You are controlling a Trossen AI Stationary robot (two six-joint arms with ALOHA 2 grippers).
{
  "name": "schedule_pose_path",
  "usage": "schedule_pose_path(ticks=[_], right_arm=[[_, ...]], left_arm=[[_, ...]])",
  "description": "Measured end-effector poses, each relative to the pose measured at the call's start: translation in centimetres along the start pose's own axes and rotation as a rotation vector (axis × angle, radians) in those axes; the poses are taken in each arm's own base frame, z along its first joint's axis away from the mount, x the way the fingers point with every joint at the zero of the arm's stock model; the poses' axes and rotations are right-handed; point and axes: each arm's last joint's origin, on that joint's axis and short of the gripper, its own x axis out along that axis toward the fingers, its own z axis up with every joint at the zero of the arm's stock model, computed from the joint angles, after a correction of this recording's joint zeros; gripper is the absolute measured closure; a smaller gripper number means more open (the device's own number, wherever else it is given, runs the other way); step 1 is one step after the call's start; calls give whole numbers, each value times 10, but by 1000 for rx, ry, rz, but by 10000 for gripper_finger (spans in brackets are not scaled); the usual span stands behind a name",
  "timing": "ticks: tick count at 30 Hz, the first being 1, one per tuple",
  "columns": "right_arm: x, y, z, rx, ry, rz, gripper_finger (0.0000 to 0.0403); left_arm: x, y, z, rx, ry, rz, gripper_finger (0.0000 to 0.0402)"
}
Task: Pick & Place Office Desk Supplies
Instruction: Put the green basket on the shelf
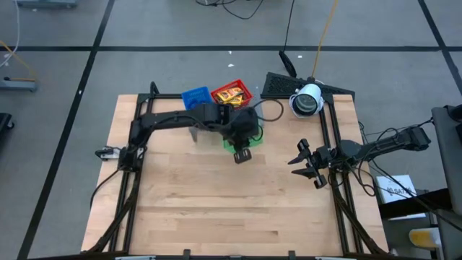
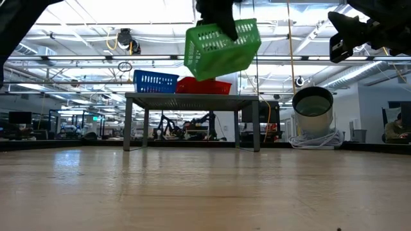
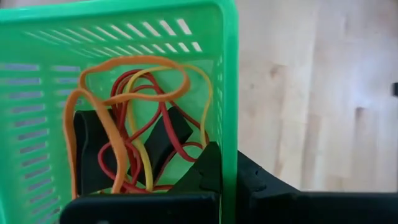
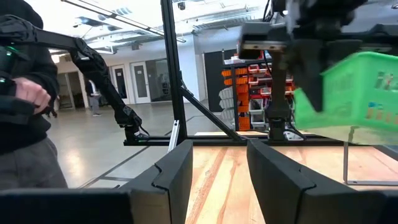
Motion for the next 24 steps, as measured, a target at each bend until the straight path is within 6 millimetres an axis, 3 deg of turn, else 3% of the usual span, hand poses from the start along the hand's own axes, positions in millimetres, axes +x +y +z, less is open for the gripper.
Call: schedule_pose_path(ticks=[10,16,24], right_arm=[[0,0,0,0,0,0,261],[0,0,0,0,-1,0,261],[0,0,0,0,0,0,261]], left_arm=[[6,29,3,48,17,38,400],[24,40,6,40,30,50,400],[23,54,10,21,-5,126,400]])
